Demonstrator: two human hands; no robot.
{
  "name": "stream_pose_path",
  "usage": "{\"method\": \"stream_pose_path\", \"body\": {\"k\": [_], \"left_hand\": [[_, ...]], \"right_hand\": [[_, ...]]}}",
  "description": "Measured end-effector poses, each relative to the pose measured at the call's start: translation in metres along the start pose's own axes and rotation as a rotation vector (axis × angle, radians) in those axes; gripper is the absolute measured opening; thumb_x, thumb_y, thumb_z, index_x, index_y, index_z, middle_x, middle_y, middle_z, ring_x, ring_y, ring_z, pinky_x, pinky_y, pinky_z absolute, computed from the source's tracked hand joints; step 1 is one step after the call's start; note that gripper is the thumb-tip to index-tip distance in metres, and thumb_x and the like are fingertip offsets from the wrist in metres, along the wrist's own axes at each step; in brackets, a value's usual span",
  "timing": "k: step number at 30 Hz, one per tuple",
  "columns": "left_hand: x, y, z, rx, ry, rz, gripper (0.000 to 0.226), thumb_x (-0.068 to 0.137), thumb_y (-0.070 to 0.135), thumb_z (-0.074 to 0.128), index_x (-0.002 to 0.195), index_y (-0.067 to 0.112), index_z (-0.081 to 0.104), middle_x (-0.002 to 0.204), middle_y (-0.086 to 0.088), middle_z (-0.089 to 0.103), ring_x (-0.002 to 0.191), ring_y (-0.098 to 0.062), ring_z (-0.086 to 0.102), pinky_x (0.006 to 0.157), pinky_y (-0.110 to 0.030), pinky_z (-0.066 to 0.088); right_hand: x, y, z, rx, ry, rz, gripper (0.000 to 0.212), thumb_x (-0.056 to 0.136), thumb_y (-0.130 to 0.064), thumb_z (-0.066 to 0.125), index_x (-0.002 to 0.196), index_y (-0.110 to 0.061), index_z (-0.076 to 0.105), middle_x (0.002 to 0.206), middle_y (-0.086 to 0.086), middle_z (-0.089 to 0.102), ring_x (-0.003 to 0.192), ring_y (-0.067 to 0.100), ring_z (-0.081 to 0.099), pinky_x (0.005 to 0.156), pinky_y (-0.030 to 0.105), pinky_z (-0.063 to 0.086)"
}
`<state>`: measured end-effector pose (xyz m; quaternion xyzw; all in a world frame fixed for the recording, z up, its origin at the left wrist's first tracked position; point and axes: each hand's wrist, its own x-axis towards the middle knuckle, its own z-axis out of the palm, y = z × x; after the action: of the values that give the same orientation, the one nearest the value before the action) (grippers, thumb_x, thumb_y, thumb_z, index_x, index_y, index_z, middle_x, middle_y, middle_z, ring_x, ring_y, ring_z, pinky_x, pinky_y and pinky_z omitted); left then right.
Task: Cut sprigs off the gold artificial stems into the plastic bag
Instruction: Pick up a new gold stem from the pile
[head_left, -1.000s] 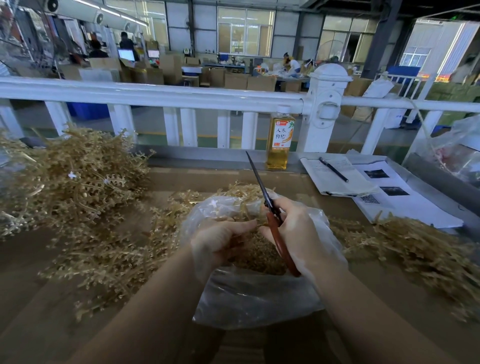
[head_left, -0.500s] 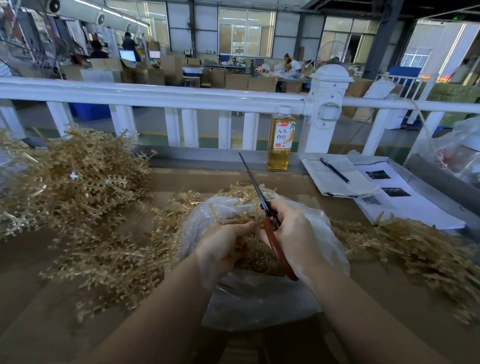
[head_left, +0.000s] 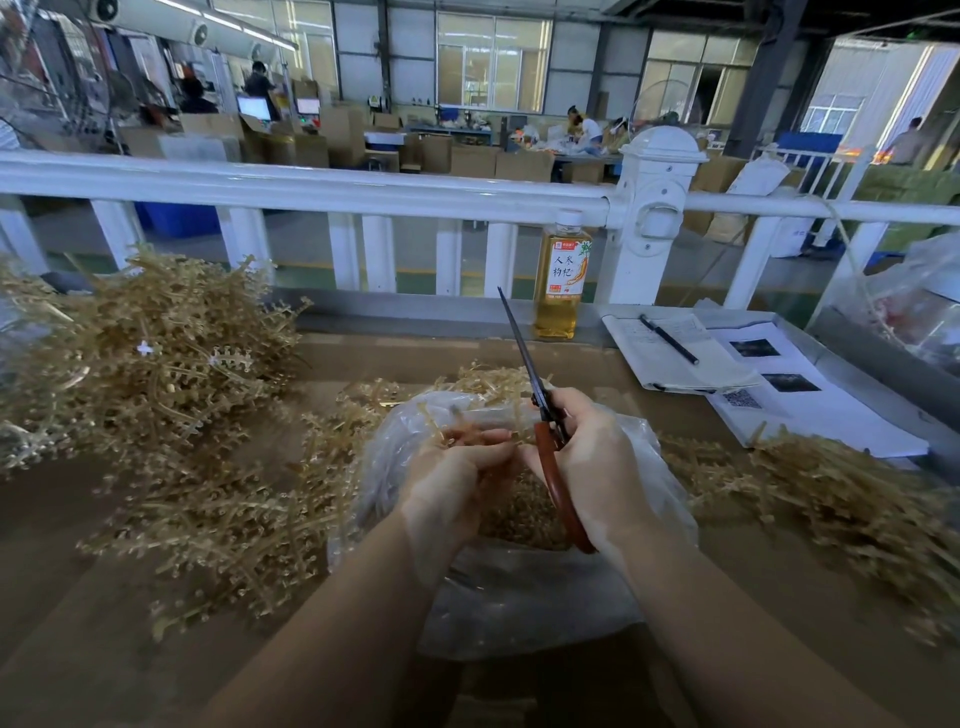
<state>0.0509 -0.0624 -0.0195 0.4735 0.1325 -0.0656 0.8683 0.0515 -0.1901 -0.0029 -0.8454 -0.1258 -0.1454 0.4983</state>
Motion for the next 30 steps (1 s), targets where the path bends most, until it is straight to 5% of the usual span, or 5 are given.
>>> {"method": "stream_pose_path", "body": {"k": [11, 16, 20, 24, 30], "left_hand": [[-0.002, 0.004, -0.004, 0.061, -0.076, -0.145, 0.017, 0.082, -0.004, 0.064, 0.096, 0.003, 0.055, 0.056, -0.003, 0.058, 0.04, -0.007, 0.052, 0.04, -0.016, 0.042], [-0.005, 0.007, -0.002, 0.096, -0.032, -0.155, 0.011, 0.077, -0.003, 0.069, 0.073, 0.002, 0.06, 0.06, -0.008, 0.064, 0.046, -0.014, 0.06, 0.046, -0.021, 0.049], [0.0, 0.007, -0.004, 0.13, 0.123, -0.046, 0.013, 0.076, 0.005, 0.074, 0.087, 0.0, 0.068, 0.078, -0.012, 0.073, 0.069, -0.022, 0.07, 0.056, -0.027, 0.054], [0.001, 0.006, -0.005, -0.007, 0.18, 0.036, 0.012, 0.082, 0.0, 0.068, 0.074, 0.004, 0.06, 0.064, -0.009, 0.069, 0.056, -0.016, 0.068, 0.046, -0.022, 0.052], [0.0, 0.004, -0.007, -0.106, 0.157, 0.076, 0.024, 0.077, -0.017, 0.063, 0.08, 0.003, 0.051, 0.062, -0.008, 0.067, 0.054, -0.018, 0.069, 0.048, -0.024, 0.054]], "right_hand": [[-0.001, 0.003, 0.002, -0.049, 0.0, -0.086, 0.041, 0.085, -0.009, 0.068, 0.087, -0.047, 0.053, 0.072, -0.017, 0.063, 0.07, -0.004, 0.063, 0.061, 0.008, 0.045], [0.0, 0.005, 0.002, -0.097, -0.045, -0.079, 0.025, 0.086, -0.014, 0.068, 0.106, -0.027, 0.062, 0.088, -0.007, 0.069, 0.086, 0.008, 0.066, 0.08, 0.029, 0.056], [-0.004, 0.001, -0.002, -0.164, -0.072, -0.066, 0.039, 0.084, -0.027, 0.073, 0.121, -0.024, 0.06, 0.096, -0.014, 0.065, 0.094, 0.001, 0.063, 0.076, 0.006, 0.046], [-0.013, -0.003, -0.011, -0.35, -0.02, -0.131, 0.026, 0.085, -0.049, 0.066, 0.106, -0.034, 0.061, 0.068, -0.027, 0.047, 0.076, -0.034, 0.042, 0.06, -0.008, 0.031], [-0.017, 0.011, -0.011, -0.372, -0.149, -0.082, 0.026, 0.087, -0.05, 0.062, 0.095, -0.025, 0.056, 0.077, -0.014, 0.056, 0.073, 0.0, 0.053, 0.067, 0.007, 0.038]]}}
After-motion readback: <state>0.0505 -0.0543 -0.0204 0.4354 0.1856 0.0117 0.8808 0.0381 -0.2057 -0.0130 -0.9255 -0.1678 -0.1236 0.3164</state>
